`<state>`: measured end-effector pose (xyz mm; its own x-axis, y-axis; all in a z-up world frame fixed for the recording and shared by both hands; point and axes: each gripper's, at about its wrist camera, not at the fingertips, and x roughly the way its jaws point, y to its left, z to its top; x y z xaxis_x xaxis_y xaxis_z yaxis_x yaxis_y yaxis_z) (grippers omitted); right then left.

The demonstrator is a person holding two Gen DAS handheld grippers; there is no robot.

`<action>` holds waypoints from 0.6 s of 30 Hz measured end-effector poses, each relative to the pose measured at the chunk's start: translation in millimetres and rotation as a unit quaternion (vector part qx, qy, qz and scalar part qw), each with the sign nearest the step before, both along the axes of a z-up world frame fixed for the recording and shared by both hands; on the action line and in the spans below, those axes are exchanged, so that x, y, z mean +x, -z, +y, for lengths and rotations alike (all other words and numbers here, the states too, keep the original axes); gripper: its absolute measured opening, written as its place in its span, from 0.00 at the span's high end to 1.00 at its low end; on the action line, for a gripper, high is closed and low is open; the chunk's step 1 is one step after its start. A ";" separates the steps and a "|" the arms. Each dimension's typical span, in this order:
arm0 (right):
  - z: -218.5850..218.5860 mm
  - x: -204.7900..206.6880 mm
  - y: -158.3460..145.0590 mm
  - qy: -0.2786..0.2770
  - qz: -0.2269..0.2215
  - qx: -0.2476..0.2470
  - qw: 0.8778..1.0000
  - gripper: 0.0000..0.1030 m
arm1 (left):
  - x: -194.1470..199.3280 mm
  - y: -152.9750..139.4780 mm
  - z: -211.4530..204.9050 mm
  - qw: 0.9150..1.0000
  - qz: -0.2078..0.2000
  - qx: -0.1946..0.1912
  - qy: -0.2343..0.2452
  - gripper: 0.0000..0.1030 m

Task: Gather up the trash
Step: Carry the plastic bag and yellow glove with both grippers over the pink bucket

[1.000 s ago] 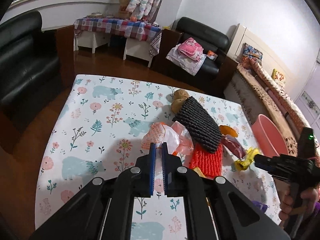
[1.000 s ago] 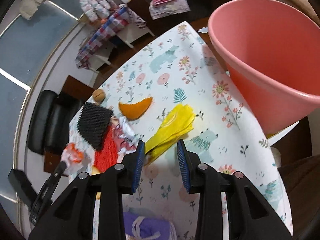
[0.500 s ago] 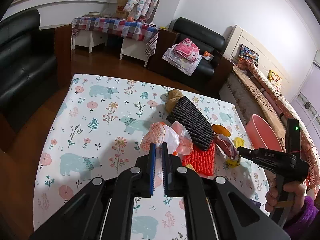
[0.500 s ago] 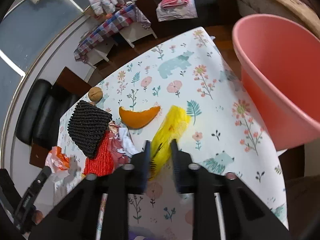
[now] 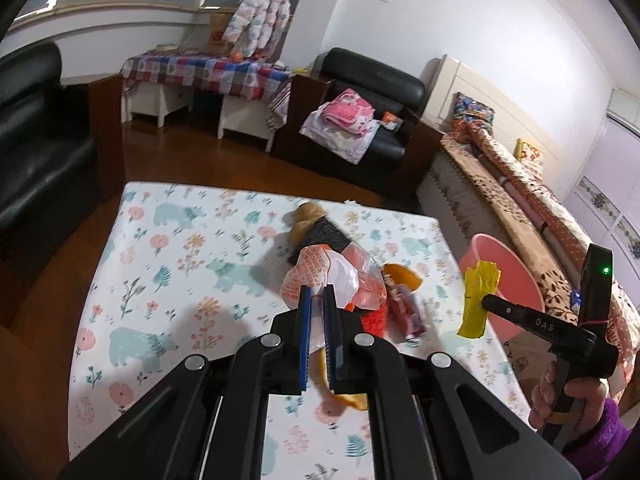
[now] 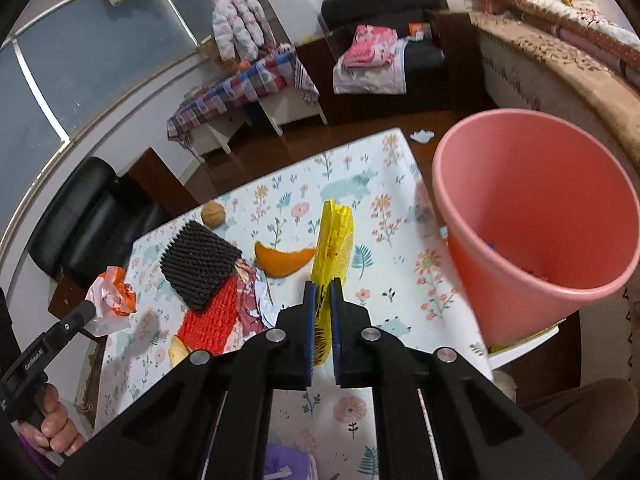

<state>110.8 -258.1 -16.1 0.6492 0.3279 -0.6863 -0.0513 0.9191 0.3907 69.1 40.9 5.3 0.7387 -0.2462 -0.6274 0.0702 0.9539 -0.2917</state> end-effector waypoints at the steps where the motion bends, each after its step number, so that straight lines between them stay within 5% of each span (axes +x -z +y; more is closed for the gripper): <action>1: -3.5 -1.9 -3.5 0.002 -0.007 0.002 1.000 0.93 | 0.7 -4.4 -4.9 1.000 -0.005 0.003 0.005 0.95; 18: -93.6 -22.3 -37.7 0.100 -0.081 -0.018 0.992 0.93 | 32.6 -35.2 -122.8 0.992 -0.022 0.007 0.124 0.95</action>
